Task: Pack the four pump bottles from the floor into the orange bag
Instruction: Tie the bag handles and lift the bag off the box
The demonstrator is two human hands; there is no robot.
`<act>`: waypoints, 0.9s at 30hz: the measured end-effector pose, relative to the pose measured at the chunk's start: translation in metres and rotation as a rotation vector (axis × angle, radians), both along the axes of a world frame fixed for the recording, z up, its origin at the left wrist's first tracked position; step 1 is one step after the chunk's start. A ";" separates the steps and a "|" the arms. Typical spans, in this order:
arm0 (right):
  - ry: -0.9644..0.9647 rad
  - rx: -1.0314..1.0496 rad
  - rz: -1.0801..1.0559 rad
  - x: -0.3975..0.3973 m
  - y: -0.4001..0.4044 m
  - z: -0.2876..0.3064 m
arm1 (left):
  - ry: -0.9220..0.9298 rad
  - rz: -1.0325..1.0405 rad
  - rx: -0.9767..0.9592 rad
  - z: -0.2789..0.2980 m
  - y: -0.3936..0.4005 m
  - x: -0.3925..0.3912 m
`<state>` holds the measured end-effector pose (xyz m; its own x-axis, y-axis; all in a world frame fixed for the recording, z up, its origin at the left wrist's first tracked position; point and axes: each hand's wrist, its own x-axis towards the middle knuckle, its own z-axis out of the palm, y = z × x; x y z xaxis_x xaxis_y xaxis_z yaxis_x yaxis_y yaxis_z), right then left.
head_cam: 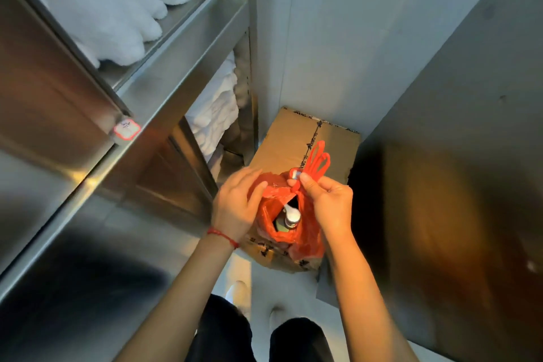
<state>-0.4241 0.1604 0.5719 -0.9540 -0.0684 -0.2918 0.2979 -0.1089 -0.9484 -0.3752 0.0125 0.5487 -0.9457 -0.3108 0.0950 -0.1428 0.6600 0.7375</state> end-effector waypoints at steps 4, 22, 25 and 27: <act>-0.014 -0.026 0.060 0.019 0.013 0.007 | -0.008 0.126 -0.051 0.009 0.020 0.038; 0.006 0.013 0.394 0.164 0.014 0.025 | -0.061 0.504 -0.107 0.017 0.060 0.246; 0.013 0.019 0.481 0.200 0.014 0.027 | -0.082 0.586 -0.146 0.020 0.072 0.293; -0.021 -0.002 0.550 0.224 0.012 0.028 | -0.084 0.641 -0.176 0.022 0.081 0.323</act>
